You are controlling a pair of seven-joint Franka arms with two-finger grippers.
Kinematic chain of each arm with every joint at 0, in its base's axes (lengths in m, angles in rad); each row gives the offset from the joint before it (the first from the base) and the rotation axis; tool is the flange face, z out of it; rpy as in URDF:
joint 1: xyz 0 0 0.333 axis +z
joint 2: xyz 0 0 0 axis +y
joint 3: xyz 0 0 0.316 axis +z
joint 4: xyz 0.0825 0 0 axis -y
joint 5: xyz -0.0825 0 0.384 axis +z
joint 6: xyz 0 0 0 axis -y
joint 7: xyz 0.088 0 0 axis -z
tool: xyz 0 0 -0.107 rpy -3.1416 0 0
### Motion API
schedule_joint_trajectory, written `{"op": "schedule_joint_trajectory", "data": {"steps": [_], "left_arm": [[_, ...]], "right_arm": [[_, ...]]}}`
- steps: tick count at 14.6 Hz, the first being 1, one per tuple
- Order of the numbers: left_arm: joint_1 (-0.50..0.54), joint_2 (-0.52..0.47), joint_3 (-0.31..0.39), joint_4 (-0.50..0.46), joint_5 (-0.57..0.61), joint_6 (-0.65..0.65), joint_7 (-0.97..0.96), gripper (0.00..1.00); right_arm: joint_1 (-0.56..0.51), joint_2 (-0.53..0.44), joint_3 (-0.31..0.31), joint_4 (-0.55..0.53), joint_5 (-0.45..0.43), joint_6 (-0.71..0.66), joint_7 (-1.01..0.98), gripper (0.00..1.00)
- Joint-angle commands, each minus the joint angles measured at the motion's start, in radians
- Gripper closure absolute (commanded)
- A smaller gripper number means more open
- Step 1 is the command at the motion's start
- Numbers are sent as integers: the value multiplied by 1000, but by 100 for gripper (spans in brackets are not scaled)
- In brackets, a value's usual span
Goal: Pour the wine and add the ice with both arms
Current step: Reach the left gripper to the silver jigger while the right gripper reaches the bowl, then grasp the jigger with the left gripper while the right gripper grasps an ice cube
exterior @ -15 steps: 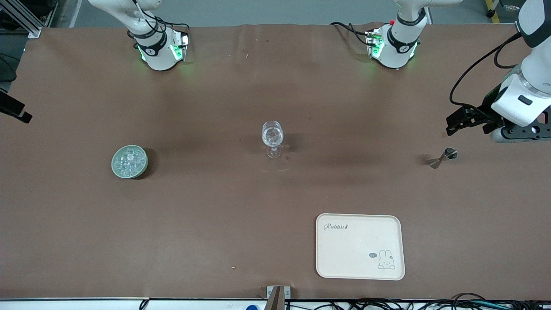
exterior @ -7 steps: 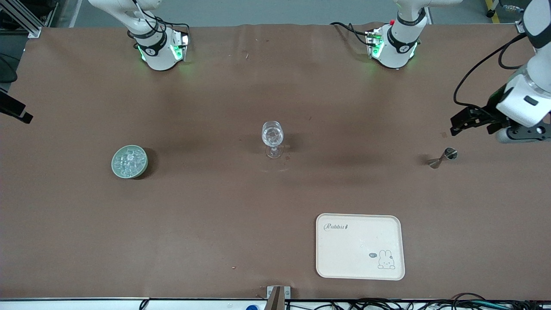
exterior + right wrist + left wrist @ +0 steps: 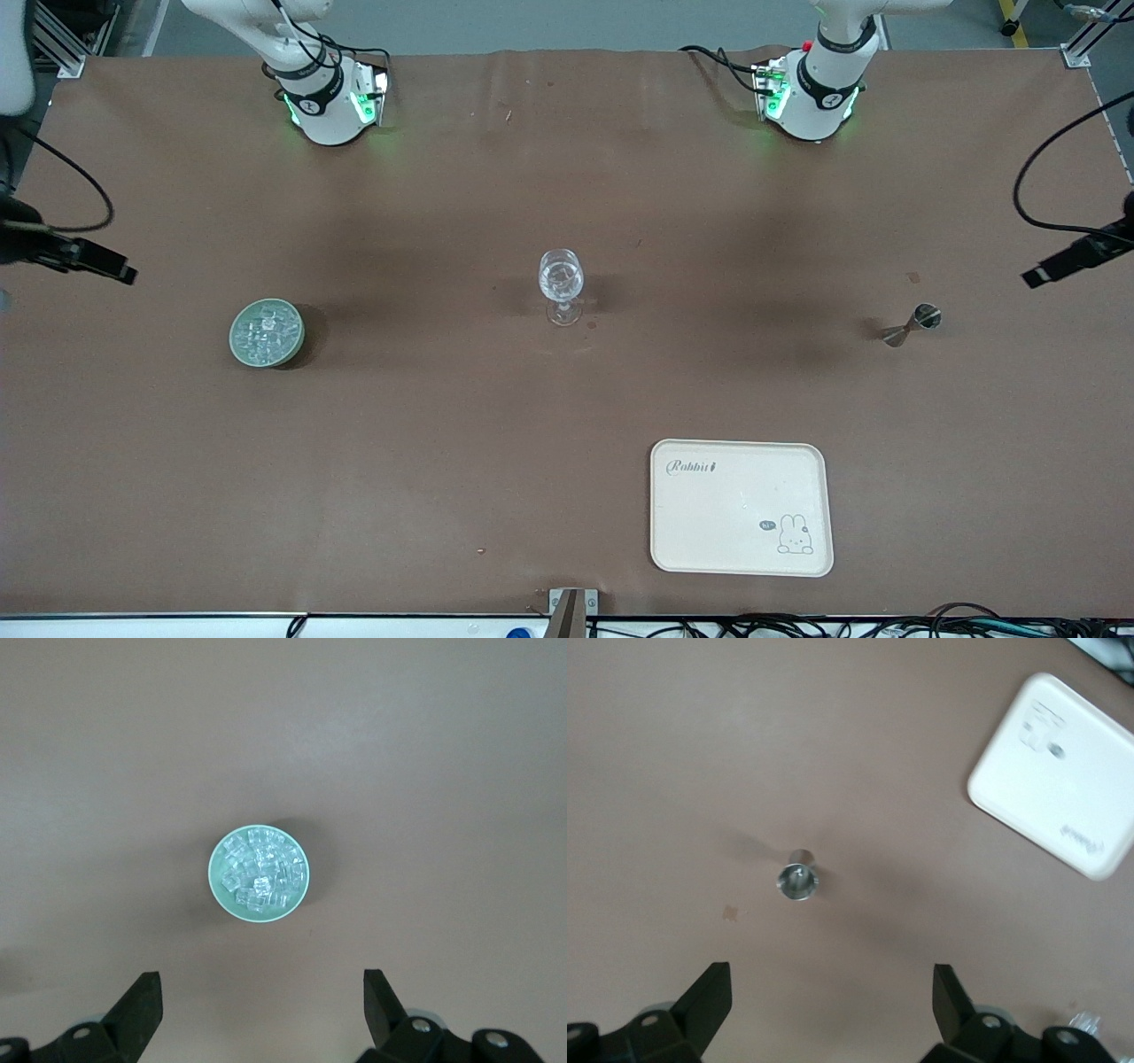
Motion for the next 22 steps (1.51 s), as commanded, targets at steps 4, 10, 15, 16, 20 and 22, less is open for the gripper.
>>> {"op": "schedule_joint_trajectory", "data": {"steps": [4,10,15,16,20,22], "left_arm": [[-12,151,198,12,-222,-64,-181,0],[3,407,404,7,-507,-227,-169,0],[24,591,512,-13,-759,-308,-158,0],[29,610,512,-31,-796,-309,-149,0],[29,677,513,-91,-870,-309,-77,0],[28,716,512,-116,-941,-307,-31,0]], "right_arm": [[15,-28,12,-325,2,290,-1,0],[49,62,12,-458,3,545,0,0],[67,144,13,-537,3,768,0,6],[67,150,12,-537,3,769,-1,12],[75,183,13,-544,3,814,0,36],[75,188,12,-563,3,844,-1,41]]}}
